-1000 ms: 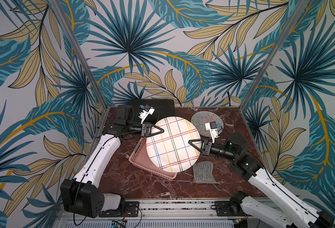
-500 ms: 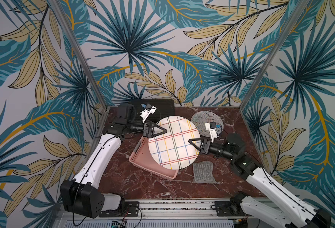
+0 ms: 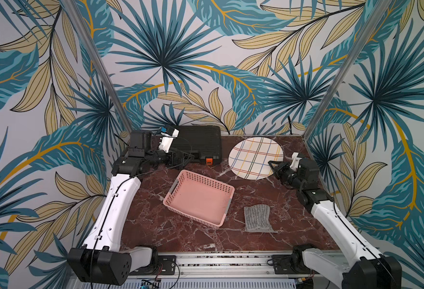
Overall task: Wipe the wet plate dry
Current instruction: Place the plate on the plate.
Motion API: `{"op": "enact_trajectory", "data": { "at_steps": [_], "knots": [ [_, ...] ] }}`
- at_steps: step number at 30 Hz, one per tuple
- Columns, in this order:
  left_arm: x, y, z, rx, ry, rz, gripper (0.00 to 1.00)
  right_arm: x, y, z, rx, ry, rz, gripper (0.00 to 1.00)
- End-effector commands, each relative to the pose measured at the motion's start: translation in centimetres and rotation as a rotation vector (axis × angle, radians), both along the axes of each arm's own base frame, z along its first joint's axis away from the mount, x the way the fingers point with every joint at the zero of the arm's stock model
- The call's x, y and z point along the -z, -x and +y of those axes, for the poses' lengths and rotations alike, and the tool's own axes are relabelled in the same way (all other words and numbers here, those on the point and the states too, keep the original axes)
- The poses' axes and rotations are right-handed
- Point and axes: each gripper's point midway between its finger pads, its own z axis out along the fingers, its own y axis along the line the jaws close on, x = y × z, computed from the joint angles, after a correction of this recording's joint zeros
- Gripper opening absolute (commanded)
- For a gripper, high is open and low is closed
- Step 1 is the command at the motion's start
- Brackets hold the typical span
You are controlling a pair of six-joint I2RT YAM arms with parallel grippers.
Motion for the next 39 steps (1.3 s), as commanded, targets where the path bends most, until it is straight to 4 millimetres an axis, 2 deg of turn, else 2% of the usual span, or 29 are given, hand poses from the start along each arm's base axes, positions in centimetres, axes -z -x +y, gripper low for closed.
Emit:
{"op": "enact_trajectory", "data": {
  "at_steps": [1, 5, 8, 14, 17, 21, 38, 39],
  "knots": [
    [4.4, 1.2, 1.9, -0.010, -0.174, 0.028, 1.00, -0.5, -2.5, -2.6, 0.094, -0.057, -0.057, 0.00],
    [7.7, 1.7, 3.2, -0.015, -0.215, 0.069, 1.00, 1.9, -5.8, -4.5, 0.116, -0.066, -0.018, 0.00],
    [8.7, 2.0, 3.5, -0.028, -0.209, 0.088, 1.00, 3.3, -8.2, -5.7, 0.128, -0.079, -0.008, 0.00],
    [9.3, 2.3, 3.3, -0.030, -0.160, 0.100, 1.00, 5.3, -12.2, -7.1, 0.135, -0.069, 0.001, 0.00],
    [9.0, 2.4, 3.4, -0.032, -0.155, 0.092, 1.00, 6.0, -13.7, -7.5, 0.126, -0.074, 0.001, 0.00],
    [9.2, 2.5, 3.2, -0.024, -0.136, 0.103, 1.00, 7.9, -15.2, -7.7, 0.110, -0.086, 0.046, 0.00],
    [8.9, 2.7, 2.9, -0.020, -0.111, 0.091, 1.00, 14.1, -14.5, -8.3, 0.121, -0.040, 0.164, 0.00],
    [9.0, 2.8, 2.9, -0.020, -0.111, 0.090, 1.00, 14.5, -14.4, -8.3, 0.119, -0.038, 0.173, 0.03]
  ]
}}
